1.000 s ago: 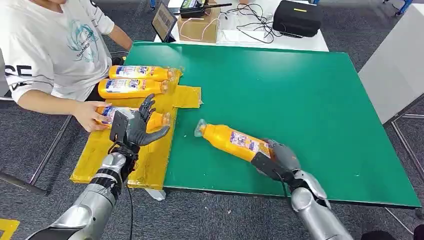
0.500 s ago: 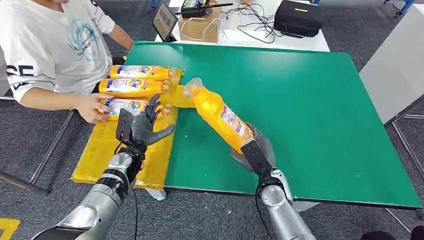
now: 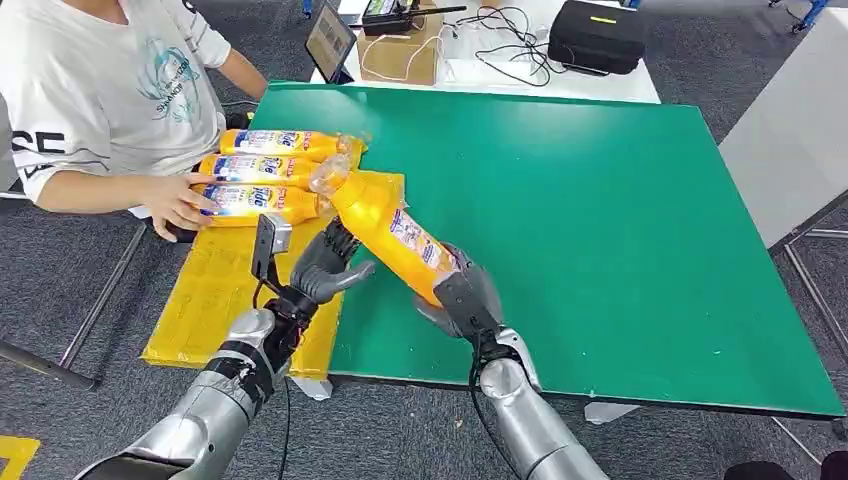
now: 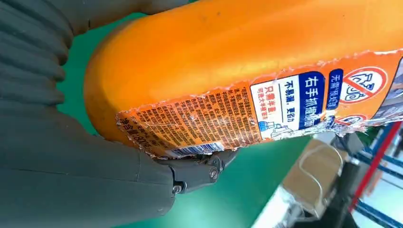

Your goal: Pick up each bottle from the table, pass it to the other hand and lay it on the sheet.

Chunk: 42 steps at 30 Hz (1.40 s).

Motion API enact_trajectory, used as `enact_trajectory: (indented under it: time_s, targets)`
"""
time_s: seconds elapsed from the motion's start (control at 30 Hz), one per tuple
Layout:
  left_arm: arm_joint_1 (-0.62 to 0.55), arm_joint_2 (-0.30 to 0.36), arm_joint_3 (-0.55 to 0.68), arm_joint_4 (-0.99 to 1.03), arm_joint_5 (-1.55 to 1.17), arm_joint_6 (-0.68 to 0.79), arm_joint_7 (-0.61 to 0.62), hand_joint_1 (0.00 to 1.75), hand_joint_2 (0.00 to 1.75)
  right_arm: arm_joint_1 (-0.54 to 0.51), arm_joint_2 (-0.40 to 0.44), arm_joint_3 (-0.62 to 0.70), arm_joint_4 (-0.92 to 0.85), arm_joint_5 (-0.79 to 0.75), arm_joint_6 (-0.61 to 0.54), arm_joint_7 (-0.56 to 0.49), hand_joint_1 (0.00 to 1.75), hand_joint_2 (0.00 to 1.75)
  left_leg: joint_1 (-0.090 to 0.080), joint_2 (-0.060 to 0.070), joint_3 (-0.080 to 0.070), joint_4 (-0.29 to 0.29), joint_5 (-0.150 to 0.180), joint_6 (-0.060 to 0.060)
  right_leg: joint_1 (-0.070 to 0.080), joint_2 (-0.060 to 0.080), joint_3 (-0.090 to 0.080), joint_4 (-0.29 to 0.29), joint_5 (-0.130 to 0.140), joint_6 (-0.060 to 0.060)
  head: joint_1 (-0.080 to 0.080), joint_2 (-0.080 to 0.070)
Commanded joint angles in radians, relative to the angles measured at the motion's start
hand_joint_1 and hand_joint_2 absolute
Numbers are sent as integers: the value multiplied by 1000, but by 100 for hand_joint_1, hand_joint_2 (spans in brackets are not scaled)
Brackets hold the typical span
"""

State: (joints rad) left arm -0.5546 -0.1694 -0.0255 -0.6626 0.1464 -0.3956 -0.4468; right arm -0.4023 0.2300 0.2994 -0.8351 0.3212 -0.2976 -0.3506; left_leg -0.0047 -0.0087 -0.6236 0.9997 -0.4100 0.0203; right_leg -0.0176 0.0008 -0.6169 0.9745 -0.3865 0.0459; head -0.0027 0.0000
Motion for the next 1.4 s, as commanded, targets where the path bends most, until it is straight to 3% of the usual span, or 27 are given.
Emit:
enact_trajectory:
  time_s: [0.03, 0.27, 0.63, 0.67, 0.7, 1.1, 1.4]
  targets:
    - [0, -8, -116, -94, 16, 39, 20, 0, 175, -85, 57, 89, 211, 10, 21, 0, 175, 175, 1, 2, 3, 0, -2, -1, 1, 1, 2, 0, -1, -2, 0, 0]
    - [-17, -9, -156, -80, 13, 69, 7, 0, 175, -120, 113, 174, 284, 48, 41, 29, 175, 175, 1, 2, 2, 0, -1, -1, 1, 1, 1, 0, -1, -1, 0, 0]
    - [-22, -5, -163, -78, 28, 51, -2, 0, 175, -142, 98, 196, 282, 55, 28, 36, 175, 175, 1, 1, 3, 1, -1, -1, 1, 0, 2, 1, -2, -2, 0, 0]
    - [-19, -3, -161, -78, 36, 40, -2, 175, 175, -143, 97, 192, 277, 55, 10, 34, 44, 175, 1, 0, 2, 0, -1, -1, 1, 0, 1, 0, -1, -1, 0, 0]
    - [-18, -1, -163, -80, 32, 44, -4, 175, 175, -143, 95, 191, 271, 54, 5, 35, 0, 175, 1, 1, 4, 2, -3, -2, 2, 0, 4, 1, -3, -2, 0, 0]
    - [-10, 59, -106, -33, -4, 115, -51, 175, 175, -81, 23, 123, 89, -14, -13, 17, 0, 175, 1, 2, 5, 0, -2, -2, 1, 1, 4, 0, -2, -2, 0, 0]
    - [-128, 176, -153, 154, -437, 497, -83, 175, 175, 23, -54, 29, -167, -122, 43, -1, 0, 175, 2, -1, 4, 1, -2, -2, 2, -3, 4, 0, -2, -2, 0, 0]
